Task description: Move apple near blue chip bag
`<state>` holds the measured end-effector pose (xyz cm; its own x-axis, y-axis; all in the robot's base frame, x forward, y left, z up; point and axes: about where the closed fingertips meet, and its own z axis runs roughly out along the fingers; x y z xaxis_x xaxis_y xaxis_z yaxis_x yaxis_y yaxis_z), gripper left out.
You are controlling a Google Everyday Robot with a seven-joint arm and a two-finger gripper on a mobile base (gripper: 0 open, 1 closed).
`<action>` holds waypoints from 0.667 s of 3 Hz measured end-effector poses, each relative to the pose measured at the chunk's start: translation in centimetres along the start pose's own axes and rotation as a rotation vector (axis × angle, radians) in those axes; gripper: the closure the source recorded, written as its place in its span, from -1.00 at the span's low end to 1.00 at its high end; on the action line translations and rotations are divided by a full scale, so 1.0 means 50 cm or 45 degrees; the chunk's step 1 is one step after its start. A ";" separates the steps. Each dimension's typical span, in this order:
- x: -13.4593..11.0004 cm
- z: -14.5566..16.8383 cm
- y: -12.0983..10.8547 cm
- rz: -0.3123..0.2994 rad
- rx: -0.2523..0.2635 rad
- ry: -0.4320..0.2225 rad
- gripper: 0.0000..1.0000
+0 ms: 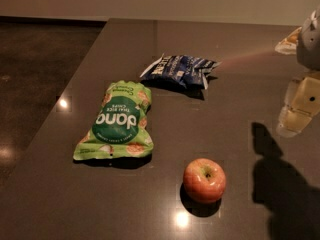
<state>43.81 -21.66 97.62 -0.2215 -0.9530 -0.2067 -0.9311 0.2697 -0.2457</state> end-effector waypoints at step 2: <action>-0.012 0.008 0.032 -0.021 -0.040 -0.061 -1.00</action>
Offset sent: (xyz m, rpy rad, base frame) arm -0.0383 0.0295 -0.0235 0.1420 0.0677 0.1026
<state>42.58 -20.61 96.98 -0.1928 -0.9492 -0.2486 -0.9433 0.2490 -0.2196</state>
